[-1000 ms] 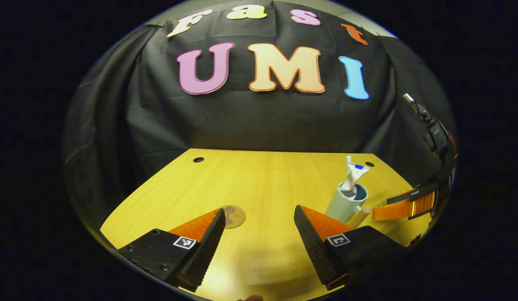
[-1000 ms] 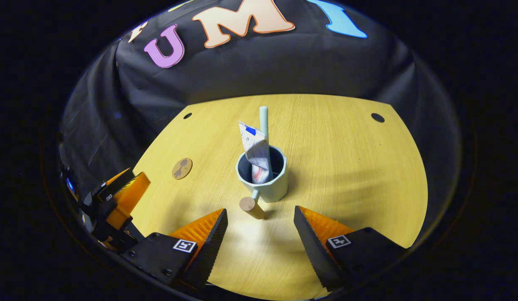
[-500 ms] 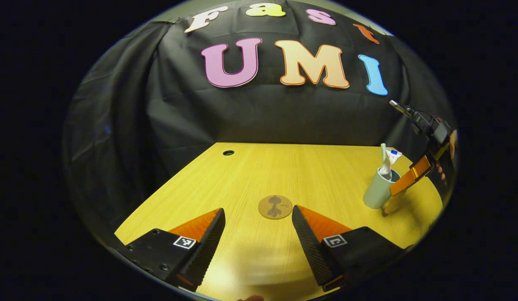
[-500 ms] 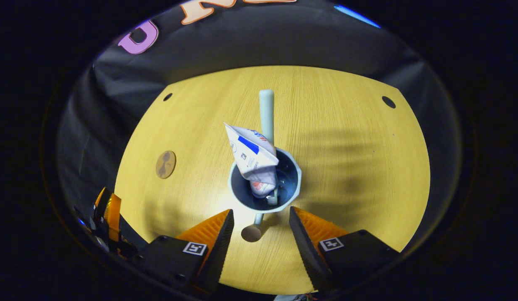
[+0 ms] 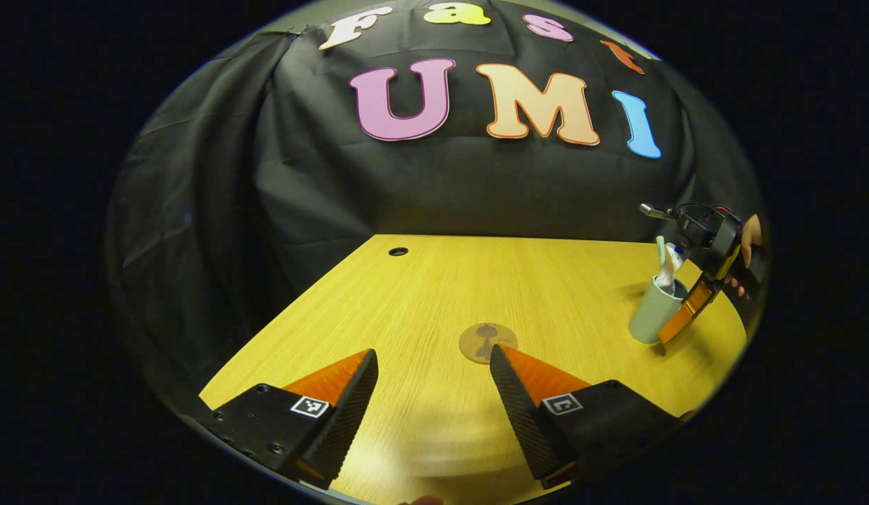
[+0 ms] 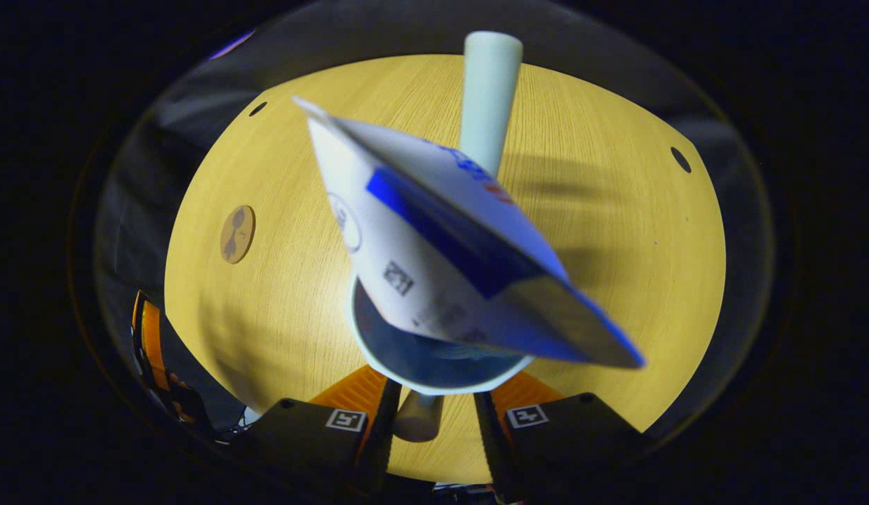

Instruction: Put the toothbrush and toothpaste on the desktop into the cup, then pick up the cup and place it on the coaster on the desktop.

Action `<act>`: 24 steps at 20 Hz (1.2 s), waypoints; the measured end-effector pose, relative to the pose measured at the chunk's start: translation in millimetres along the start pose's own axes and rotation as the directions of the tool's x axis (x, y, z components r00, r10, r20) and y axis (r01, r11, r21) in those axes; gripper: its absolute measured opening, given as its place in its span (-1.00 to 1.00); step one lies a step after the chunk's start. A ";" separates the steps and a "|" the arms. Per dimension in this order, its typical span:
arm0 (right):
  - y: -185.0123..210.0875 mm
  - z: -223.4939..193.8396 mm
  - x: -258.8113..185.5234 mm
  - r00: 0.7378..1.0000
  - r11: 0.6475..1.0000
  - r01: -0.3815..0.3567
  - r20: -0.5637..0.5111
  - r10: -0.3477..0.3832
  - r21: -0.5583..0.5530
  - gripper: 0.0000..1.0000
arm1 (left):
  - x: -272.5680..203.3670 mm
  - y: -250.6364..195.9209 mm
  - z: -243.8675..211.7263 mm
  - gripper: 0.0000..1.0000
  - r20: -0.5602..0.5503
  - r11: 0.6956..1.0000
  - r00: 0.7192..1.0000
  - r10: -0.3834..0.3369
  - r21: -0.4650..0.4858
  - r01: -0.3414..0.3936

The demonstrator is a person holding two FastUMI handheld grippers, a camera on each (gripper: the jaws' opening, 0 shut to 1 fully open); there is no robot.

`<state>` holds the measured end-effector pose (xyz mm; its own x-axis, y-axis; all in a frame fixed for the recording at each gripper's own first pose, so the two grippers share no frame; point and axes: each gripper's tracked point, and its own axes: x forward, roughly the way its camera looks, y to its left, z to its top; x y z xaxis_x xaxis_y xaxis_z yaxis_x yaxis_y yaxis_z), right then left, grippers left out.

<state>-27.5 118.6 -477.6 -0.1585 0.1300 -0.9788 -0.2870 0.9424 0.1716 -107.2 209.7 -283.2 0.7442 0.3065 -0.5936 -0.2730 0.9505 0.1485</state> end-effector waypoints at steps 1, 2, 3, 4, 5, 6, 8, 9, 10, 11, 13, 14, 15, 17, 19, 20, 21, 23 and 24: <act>-2.1 1.5 1.6 1.000 1.000 0.011 -0.001 -0.011 0.007 0.01 | 0.4 2.9 -2.2 0.88 -0.001 1.000 1.000 0.002 -0.001 -0.002; -4.2 3.3 2.5 1.000 1.000 0.019 0.002 -0.019 0.009 -0.19 | 1.1 4.3 -2.5 0.88 -0.003 1.000 1.000 0.003 -0.003 -0.003; -5.7 4.6 3.8 1.000 1.000 0.018 0.000 -0.018 0.007 -0.37 | 3.0 6.1 -3.0 0.89 -0.006 1.000 1.000 0.004 -0.005 -0.004; -5.4 4.6 1.8 1.000 1.000 0.024 0.004 -0.024 0.002 -0.37 | 4.3 7.7 -2.8 0.88 -0.009 1.000 1.000 0.006 -0.008 -0.006; -5.8 6.1 2.5 0.999 0.999 0.033 0.013 -0.033 -0.012 -0.40 | 6.1 9.6 -3.0 0.89 -0.012 1.000 1.000 0.008 -0.011 -0.008; -6.6 5.7 3.5 0.999 0.999 0.039 0.020 -0.038 -0.025 -0.41 | 8.6 11.2 -2.0 0.89 -0.011 1.000 1.000 0.009 -0.012 -0.009; -3.7 5.8 1.7 0.999 0.999 0.036 0.027 -0.035 -0.037 -0.40 | 11.4 12.4 -2.1 0.88 -0.008 1.000 1.000 0.009 -0.011 -0.009; 1.9 7.1 0.4 0.999 0.999 0.028 0.033 -0.026 -0.044 -0.46 | 11.8 13.8 -3.0 0.87 -0.010 1.000 1.000 0.007 -0.008 -0.007; 5.0 8.3 -3.9 0.999 0.999 0.020 0.045 -0.018 -0.044 -0.41 | 13.7 16.9 -4.1 0.87 -0.011 1.000 1.000 0.006 -0.006 -0.006; 8.1 8.1 -7.2 0.999 0.999 0.010 0.048 -0.008 -0.051 -0.41 | 14.2 18.5 -3.8 0.87 -0.011 1.000 1.000 0.004 -0.005 -0.004; 5.1 6.8 -18.6 0.998 0.997 0.006 0.062 -0.002 -0.075 -0.41 | 17.8 21.7 -4.4 0.87 -0.014 1.000 1.000 0.001 -0.008 -0.001; 9.6 8.3 -18.4 0.998 0.996 0.005 0.065 0.001 -0.091 -0.40 | 19.7 23.0 -4.0 0.88 -0.012 1.000 1.000 -0.001 -0.010 0.001; 16.1 9.2 -21.6 0.998 0.995 -0.001 0.069 0.008 -0.103 -0.41 | 21.4 24.1 -3.0 0.88 -0.011 1.000 1.000 -0.004 -0.013 0.004; 40.1 14.4 -25.5 0.997 0.993 -0.021 0.075 0.030 -0.120 -0.41 | 25.0 31.7 -3.5 0.89 -0.011 1.000 1.000 -0.002 -0.020 0.002; 70.5 22.4 -23.3 0.996 0.988 -0.032 0.079 0.045 -0.151 -0.41 | 28.5 37.4 -1.8 0.89 -0.011 0.999 1.000 -0.002 -0.034 0.002; 90.0 25.5 -20.9 0.996 0.985 -0.040 0.077 0.053 -0.168 -0.41 | 29.9 40.3 -0.4 0.89 -0.008 0.999 1.000 -0.001 -0.039 0.001; 106.1 29.7 -19.6 0.995 0.983 -0.049 0.080 0.064 -0.179 -0.41 | 30.8 43.1 0.6 0.88 -0.002 0.999 1.000 0.000 -0.039 0.000; 130.5 34.9 -20.4 0.993 0.975 -0.072 0.081 0.090 -0.211 -0.41 | 32.0 52.2 1.4 0.89 0.000 0.999 1.000 0.006 -0.034 -0.006; 140.5 37.3 -21.5 0.992 0.971 -0.075 0.083 0.097 -0.228 -0.41 | 33.0 58.6 1.4 0.89 0.004 0.999 1.000 0.009 -0.034 -0.009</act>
<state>-29.1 259.6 -436.7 -0.1065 0.2455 -0.9635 -0.4819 0.8349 0.2660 -97.7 275.7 -293.0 0.7437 0.3156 -0.5893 -0.3005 0.9453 0.1271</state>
